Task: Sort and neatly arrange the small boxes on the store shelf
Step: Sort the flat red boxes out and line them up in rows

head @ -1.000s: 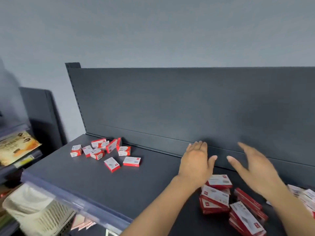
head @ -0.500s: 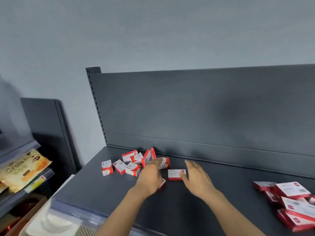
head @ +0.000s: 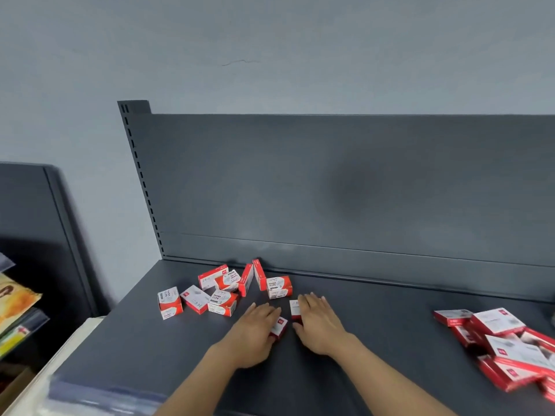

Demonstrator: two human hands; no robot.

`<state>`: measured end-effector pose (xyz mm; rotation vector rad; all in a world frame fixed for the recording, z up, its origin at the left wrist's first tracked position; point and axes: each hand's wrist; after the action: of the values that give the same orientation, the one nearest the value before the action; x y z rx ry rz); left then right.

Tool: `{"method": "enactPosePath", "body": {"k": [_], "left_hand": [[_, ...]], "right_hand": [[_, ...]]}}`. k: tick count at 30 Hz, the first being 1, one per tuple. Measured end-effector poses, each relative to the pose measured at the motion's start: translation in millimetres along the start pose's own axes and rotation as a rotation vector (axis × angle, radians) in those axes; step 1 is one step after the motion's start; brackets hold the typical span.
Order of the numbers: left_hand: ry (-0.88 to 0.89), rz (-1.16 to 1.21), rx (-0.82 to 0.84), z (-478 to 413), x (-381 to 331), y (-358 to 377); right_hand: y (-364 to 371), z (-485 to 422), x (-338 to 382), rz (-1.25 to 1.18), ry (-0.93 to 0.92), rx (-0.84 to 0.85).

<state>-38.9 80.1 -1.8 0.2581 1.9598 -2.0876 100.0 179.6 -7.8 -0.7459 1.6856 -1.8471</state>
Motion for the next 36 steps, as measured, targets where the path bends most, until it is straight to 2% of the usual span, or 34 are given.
{"method": "enactPosePath", "body": {"k": [3, 11, 14, 19, 25, 30, 36], "left_hand": [[0.035, -0.043, -0.090, -3.9, 0.2, 3.0], [-0.001, 0.199, -0.173, -17.9, -16.7, 5.9], [0.034, 0.263, -0.270, -29.3, -49.1, -7.8], [0.207, 0.306, -0.353, -45.0, -137.0, -27.4], [0.343, 0.353, -0.275, -41.9, -254.9, 3.5], [0.258, 0.320, -0.166, -34.8, -320.0, 50.1], [0.164, 0.259, -0.079, -31.9, -354.7, 85.9]], "right_hand": [[1.0, 4.3, 1.1, 0.008, 0.023, -0.084], [-9.0, 20.7, -6.3, -0.159, 0.134, -0.154], [-27.1, 42.8, -31.6, -0.234, 0.184, -0.268], [-61.2, 107.5, -99.4, -0.276, 0.283, -0.412], [-64.5, 203.1, -186.3, -0.224, 0.308, -0.423], [-40.6, 258.6, -239.1, -0.191, 0.296, -0.334], [-16.7, 278.2, -270.7, -0.138, 0.246, -0.273]]}}
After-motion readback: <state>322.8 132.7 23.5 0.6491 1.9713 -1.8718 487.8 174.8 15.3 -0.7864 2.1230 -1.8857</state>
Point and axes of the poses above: each hand's wrist, its own z-axis away from the middle knuckle, its own y-axis out of the palm, x = y × z, and after that the axes turned 7 degrees about z, right-handed
